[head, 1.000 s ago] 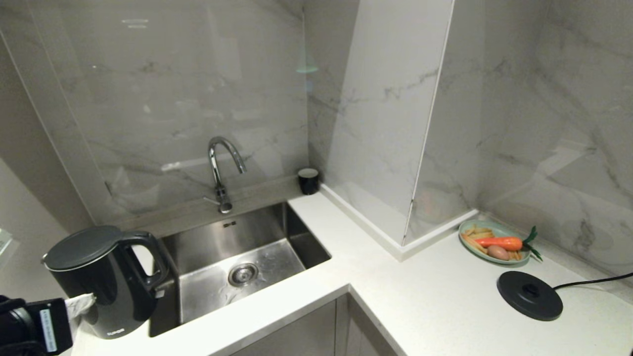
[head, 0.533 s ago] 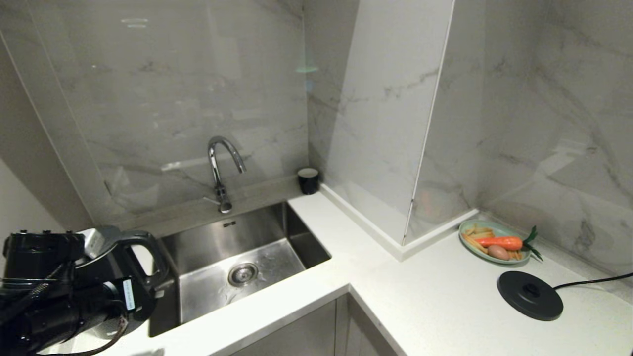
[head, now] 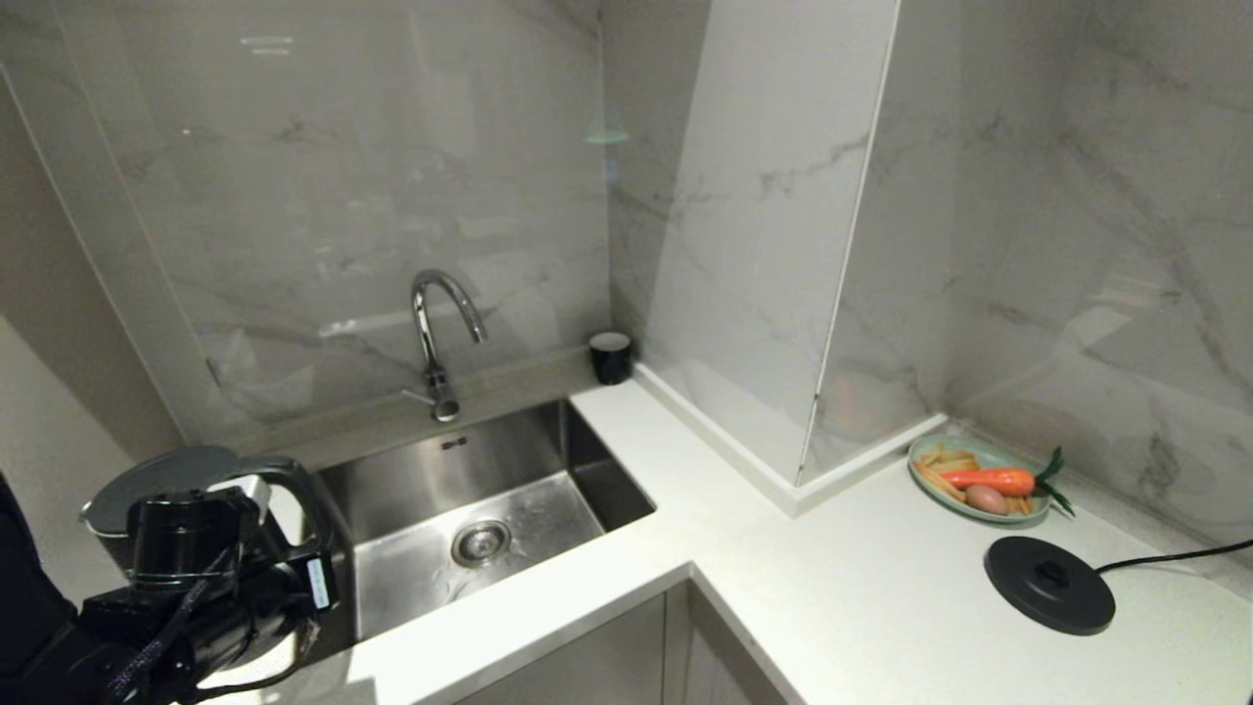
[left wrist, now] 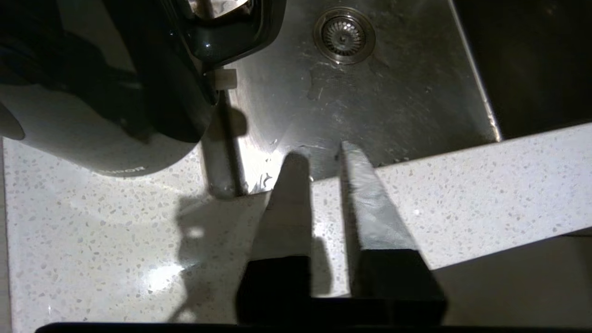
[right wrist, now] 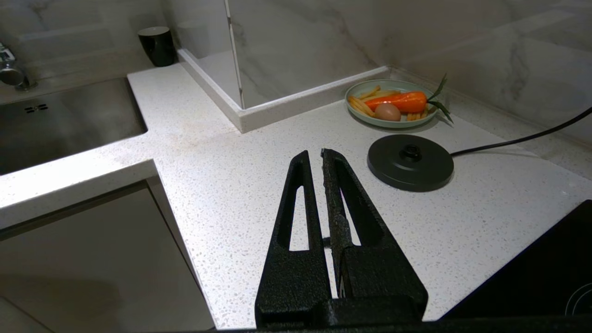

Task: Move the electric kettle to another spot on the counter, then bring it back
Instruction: Grab the kettle

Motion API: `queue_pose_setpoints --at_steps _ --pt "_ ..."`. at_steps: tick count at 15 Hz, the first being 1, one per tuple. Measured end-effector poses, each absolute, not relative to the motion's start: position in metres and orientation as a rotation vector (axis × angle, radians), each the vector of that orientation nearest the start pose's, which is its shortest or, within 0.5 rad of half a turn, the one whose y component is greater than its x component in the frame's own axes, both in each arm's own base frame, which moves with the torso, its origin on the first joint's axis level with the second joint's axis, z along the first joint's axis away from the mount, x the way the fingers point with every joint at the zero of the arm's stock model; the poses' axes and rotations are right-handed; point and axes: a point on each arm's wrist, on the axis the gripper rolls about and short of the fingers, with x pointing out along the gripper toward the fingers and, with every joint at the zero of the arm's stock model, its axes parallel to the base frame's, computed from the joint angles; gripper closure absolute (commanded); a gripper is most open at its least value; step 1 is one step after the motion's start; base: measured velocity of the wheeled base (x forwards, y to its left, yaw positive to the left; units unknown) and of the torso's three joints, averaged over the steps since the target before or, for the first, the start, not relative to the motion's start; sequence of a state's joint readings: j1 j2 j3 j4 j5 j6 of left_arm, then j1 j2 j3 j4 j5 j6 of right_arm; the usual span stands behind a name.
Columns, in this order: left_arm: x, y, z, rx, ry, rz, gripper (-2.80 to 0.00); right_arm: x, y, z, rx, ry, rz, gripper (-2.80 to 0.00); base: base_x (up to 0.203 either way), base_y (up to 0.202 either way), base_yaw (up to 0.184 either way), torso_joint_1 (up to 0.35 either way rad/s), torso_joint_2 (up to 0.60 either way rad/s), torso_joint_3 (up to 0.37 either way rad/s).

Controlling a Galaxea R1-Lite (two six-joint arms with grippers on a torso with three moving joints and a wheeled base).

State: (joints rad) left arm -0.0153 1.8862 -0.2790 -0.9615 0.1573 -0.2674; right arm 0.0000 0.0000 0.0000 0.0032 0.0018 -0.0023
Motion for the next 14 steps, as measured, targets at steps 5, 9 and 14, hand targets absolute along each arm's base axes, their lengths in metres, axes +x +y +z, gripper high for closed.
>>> queue_pose_setpoints --at_steps 5,9,14 --pt "0.259 0.004 0.045 -0.198 0.604 0.238 -2.8 -0.023 0.0 0.075 -0.003 0.003 0.001 0.0 0.0 0.0 0.0 0.0 0.0 0.0" --pt "0.277 0.005 0.048 -0.183 0.567 0.232 -2.8 -0.023 0.0 0.075 -0.003 0.003 0.001 0.0 0.0 0.0 0.0 0.0 0.0 0.0" --pt "0.299 0.011 0.047 -0.171 0.534 0.241 -2.8 -0.023 0.0 0.075 -0.003 0.003 0.002 0.0 0.0 0.0 0.0 0.0 0.0 0.0"
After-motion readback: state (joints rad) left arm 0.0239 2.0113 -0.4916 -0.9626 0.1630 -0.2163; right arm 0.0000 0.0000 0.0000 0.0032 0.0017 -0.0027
